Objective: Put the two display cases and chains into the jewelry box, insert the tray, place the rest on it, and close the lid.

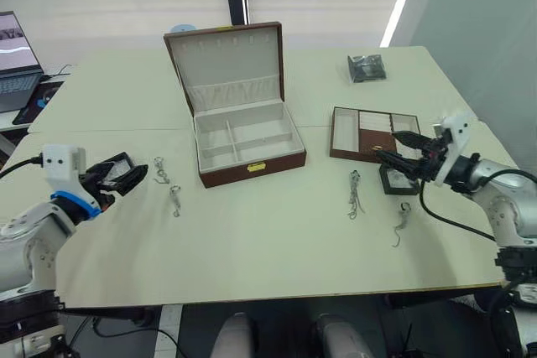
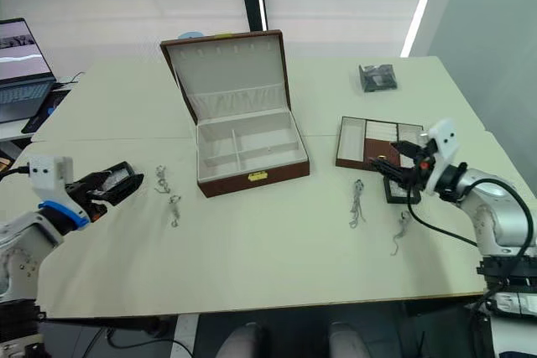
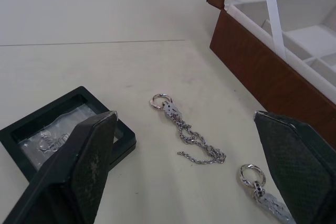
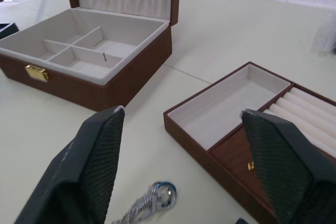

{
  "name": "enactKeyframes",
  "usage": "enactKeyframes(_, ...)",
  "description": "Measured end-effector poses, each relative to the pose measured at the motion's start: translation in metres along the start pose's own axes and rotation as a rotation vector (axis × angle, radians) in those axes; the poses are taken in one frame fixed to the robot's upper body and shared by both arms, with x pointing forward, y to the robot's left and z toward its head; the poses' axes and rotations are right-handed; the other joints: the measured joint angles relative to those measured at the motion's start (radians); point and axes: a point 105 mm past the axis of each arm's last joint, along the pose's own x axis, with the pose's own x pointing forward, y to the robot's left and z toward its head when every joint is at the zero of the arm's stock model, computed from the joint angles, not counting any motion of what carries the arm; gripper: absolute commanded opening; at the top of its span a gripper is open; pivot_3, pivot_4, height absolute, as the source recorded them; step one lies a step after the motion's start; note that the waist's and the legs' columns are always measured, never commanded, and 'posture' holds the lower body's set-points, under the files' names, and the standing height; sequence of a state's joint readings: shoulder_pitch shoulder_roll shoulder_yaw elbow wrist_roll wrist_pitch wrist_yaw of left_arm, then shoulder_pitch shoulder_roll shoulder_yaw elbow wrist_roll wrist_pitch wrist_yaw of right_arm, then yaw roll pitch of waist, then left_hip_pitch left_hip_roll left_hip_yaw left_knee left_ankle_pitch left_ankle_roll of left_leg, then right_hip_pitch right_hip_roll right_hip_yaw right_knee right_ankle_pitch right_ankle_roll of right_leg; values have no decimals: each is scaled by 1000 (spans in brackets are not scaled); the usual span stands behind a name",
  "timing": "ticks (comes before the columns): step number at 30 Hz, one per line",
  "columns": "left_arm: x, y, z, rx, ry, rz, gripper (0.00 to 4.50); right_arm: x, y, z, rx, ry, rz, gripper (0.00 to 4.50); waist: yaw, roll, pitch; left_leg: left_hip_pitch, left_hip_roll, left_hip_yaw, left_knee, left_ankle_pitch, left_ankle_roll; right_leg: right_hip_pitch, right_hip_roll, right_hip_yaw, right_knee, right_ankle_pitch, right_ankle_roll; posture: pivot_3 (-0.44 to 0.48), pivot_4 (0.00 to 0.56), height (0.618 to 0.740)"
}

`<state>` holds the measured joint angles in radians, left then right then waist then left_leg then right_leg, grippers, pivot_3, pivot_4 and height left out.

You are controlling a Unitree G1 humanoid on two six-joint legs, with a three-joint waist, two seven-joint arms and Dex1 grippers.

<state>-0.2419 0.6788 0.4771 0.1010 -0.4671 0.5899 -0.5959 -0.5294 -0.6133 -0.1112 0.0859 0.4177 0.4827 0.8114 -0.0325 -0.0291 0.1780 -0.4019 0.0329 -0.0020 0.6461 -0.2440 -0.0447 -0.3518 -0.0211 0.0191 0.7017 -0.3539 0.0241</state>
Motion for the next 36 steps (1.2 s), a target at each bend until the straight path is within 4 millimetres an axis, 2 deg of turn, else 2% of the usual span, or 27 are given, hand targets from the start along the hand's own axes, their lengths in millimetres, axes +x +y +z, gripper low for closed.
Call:
enactKeyframes(3,13,-12,-3,5,8,-10,2359,26,7,3,-42,-3,4,2018,1,0,0,0,0,0,0,0,0,0,0,0,0,0,0,0,150,740)
enactKeyframes(10,38,-31,1,-5,-15,-8,90,76,22,-14,-98,72,17,116,1,0,0,0,0,0,0,0,0,-1,0,0,1,0,0,0,150,740)
enactKeyframes(17,56,-44,-9,-4,21,-17,40,110,38,-32,-114,122,28,53,0,0,0,0,0,1,0,1,-2,-1,0,0,1,0,0,0,150,740)
enactKeyframes(22,69,-56,-22,-13,64,-48,40,126,45,-27,-114,109,40,53,0,0,0,0,0,1,1,1,-2,-1,0,0,1,0,0,0,150,740)
enactKeyframes(26,74,-67,-26,-19,72,-92,40,130,52,-30,-106,114,69,53,0,0,0,-1,0,1,0,1,-2,-2,0,0,1,0,0,0,150,740)
enactKeyframes(36,77,-76,-29,-18,79,-120,40,127,55,-32,-103,123,99,53,1,0,0,-1,0,1,0,1,-2,-1,0,0,1,0,0,0,150,740)
